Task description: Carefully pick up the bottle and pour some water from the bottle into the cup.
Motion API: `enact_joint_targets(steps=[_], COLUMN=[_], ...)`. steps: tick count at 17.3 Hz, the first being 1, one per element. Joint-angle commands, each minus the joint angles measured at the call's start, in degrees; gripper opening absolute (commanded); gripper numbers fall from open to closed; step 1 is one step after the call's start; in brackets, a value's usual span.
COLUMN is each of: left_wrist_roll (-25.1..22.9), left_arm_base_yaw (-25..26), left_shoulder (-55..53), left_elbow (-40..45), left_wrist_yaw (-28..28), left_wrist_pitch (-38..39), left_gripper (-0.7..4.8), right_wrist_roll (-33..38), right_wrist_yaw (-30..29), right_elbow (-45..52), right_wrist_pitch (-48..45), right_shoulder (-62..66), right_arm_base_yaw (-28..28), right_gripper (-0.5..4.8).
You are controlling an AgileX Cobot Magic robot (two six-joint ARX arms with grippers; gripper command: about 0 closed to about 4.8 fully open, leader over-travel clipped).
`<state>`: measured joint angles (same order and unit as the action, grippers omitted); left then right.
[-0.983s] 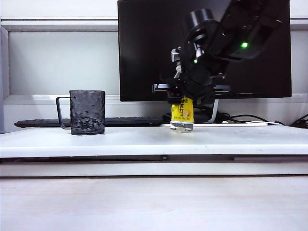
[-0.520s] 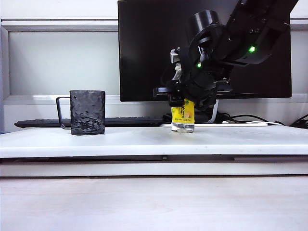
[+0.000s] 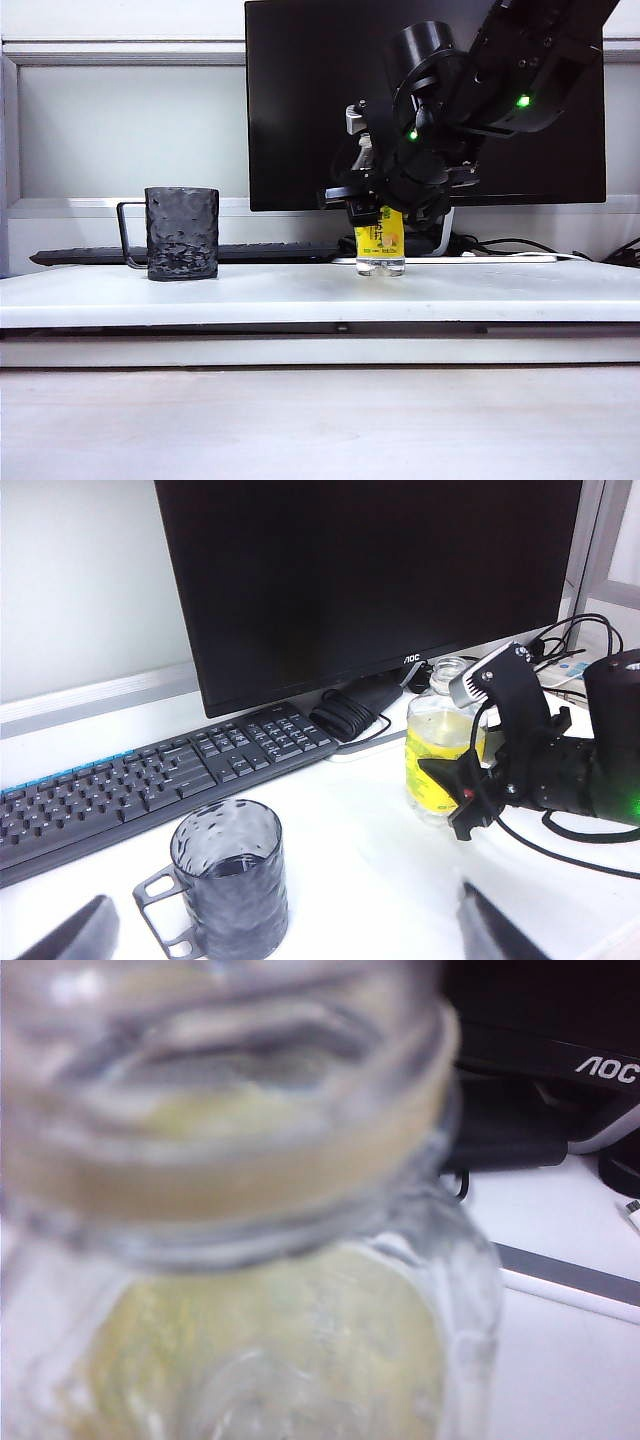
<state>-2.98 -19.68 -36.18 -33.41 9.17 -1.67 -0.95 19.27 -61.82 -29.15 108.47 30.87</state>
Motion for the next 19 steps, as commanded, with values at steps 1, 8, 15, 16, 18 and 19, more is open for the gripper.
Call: enact_joint_targets(steps=[1, 8, 15, 16, 18, 19], left_wrist_roll=[0.04, 0.44, 0.46, 0.46, 0.44, 0.44], left_arm_base_yaw=[0.09, 0.09, 0.09, 0.09, 0.09, 0.09], left_shoulder=[0.02, 0.07, 0.07, 0.13, 1.7, 3.08], left_elbow=[-0.15, -0.15, -0.15, -0.17, -0.17, -0.17], left_wrist_yaw=[-0.13, -0.13, -0.13, -0.11, -0.09, -0.13], left_wrist_pitch=[-0.52, -0.52, -0.7, -0.87, -1.4, -1.51], left_gripper=[4.79, 4.79, 4.79, 4.79, 4.79, 4.79], right_wrist_roll=[-0.39, -0.37, -0.37, -0.37, -0.31, -0.11], right_wrist_yaw=[-0.15, -0.13, 0.02, 0.04, -0.11, -0.13], right_elbow=[0.9, 0.87, 0.85, 0.85, 0.87, 0.87], right_wrist_pitch=[6.99, 5.51, 5.33, 7.48, 12.57, 14.45], right_shoulder=[0.81, 0.79, -7.39, -9.94, -15.58, -18.47], right_arm_base_yaw=[0.02, 0.07, 0.2, 0.52, 1.88, 2.6], right_gripper=[3.03, 4.79, 4.79, 4.79, 4.79, 4.79])
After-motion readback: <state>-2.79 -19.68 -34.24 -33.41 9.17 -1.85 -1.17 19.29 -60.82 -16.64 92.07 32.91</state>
